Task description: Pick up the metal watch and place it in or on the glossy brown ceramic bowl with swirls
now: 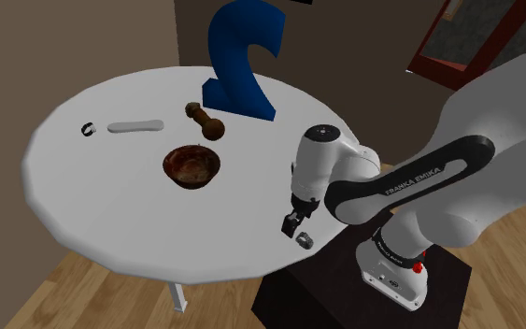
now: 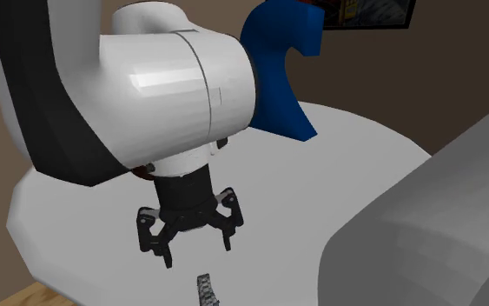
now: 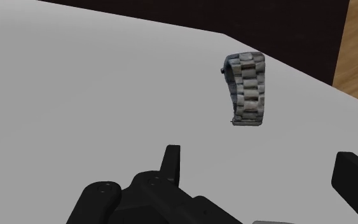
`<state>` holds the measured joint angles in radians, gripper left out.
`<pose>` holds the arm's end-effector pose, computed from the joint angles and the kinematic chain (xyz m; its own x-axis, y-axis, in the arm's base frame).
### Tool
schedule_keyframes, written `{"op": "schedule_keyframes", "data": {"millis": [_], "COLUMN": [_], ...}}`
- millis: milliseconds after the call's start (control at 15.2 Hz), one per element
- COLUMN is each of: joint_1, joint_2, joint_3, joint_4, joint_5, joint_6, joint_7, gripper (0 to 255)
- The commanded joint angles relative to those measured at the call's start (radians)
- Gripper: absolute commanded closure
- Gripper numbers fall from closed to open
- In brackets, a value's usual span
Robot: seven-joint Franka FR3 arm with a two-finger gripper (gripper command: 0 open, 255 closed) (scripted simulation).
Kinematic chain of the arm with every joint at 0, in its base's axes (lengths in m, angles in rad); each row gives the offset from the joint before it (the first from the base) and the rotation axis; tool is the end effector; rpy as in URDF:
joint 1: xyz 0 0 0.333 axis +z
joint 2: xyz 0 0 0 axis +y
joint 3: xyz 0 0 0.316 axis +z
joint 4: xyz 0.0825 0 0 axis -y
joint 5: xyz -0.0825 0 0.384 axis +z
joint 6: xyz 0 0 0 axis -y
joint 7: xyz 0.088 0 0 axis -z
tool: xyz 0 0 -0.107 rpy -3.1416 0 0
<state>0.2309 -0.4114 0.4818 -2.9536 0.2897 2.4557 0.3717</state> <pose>0.2499 0.1831 0.2590 0.9948 0.0566 -0.0846 0.0622 -0.9960 0.0643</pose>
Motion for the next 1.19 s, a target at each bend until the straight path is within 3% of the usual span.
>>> {"op": "schedule_keyframes", "data": {"millis": [0,330,858,924,1122], "joint_1": [-0.005,-0.03,-0.029,-0.029,-0.029], "joint_2": [0.047,0.142,0.142,0.142,0.142], "joint_3": [0.016,0.04,0.04,0.04,0.04], "joint_4": [-0.006,-0.021,-0.021,-0.021,-0.021], "joint_5": [-0.001,-0.023,-0.023,-0.023,-0.023], "joint_6": [0.055,0.163,0.163,0.163,0.163], "joint_7": [0.011,0.03,0.03,0.03,0.03], "gripper": [0,0,0,255,255]}}
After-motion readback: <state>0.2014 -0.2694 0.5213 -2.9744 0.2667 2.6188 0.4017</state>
